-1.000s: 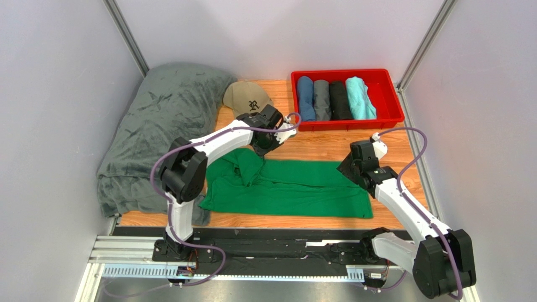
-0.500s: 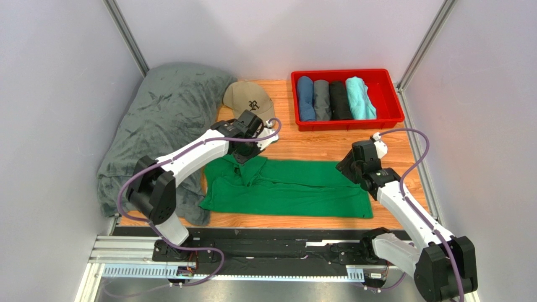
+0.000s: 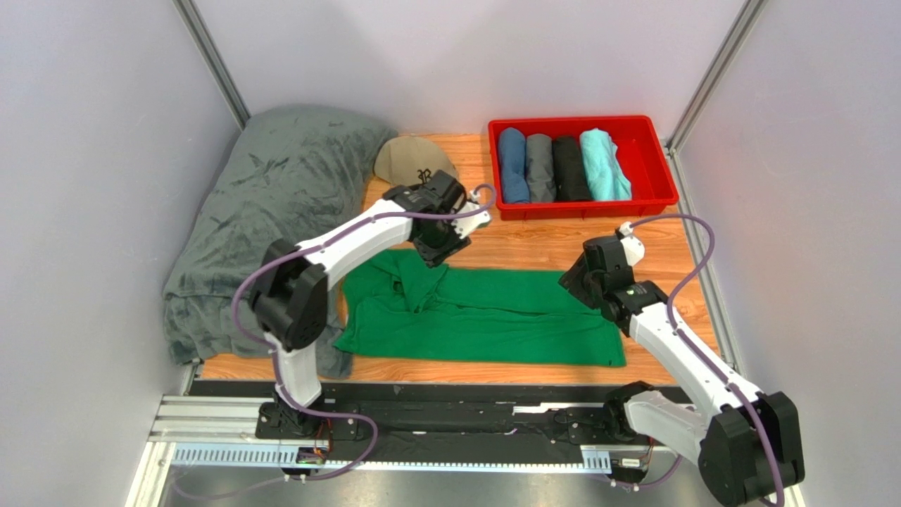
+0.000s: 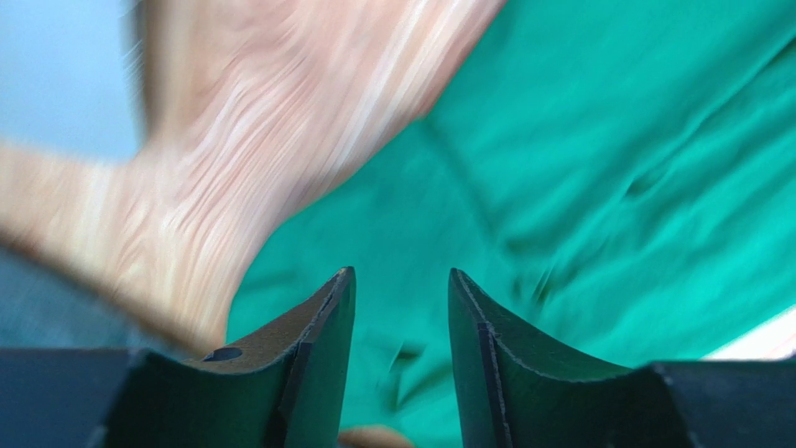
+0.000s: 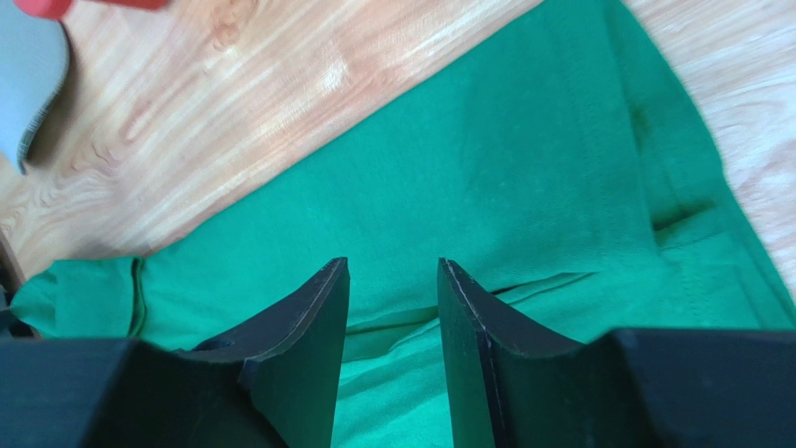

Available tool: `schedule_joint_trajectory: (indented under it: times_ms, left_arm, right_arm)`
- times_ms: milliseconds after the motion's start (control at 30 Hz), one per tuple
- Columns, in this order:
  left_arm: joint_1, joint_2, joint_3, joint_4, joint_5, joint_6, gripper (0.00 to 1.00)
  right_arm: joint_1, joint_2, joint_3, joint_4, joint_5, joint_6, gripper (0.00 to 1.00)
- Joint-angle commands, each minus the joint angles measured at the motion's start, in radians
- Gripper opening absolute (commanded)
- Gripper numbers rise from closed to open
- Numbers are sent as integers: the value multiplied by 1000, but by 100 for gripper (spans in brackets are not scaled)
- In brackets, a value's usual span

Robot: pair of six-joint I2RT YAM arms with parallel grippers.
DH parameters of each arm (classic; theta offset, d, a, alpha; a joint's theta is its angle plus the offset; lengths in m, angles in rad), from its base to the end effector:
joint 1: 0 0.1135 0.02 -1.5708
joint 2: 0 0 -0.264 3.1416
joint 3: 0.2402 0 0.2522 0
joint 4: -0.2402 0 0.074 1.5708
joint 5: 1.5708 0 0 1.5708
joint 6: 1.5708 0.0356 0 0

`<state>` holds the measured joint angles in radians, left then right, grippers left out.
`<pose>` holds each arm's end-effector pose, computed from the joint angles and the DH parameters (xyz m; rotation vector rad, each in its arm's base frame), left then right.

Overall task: Roll the t-shirts
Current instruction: Fold the T-shirt at the center of the board.

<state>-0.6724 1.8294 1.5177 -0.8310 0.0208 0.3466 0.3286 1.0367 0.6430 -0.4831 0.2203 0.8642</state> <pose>0.3004 -0.2401 0.2510 1.3320 2.3714 -0.1238 0.1960 0.0586 0.2186 0.7384 2.3229 0.2718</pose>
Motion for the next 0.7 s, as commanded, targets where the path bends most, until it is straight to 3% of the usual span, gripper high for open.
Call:
schedule_joint_trajectory:
  times_ms: [0, 200, 667]
  left_arm:
    - [-30, 109, 90, 1, 33, -29, 51]
    - [-50, 211, 133, 35, 24, -43, 55]
    - [-52, 274, 156, 96, -53, -20, 51]
  right_arm:
    - [1, -79, 34, -52, 79, 4, 44]
    - [0, -142, 3, -75, 110, 1, 44]
    - [0, -153, -11, -75, 114, -14, 44]
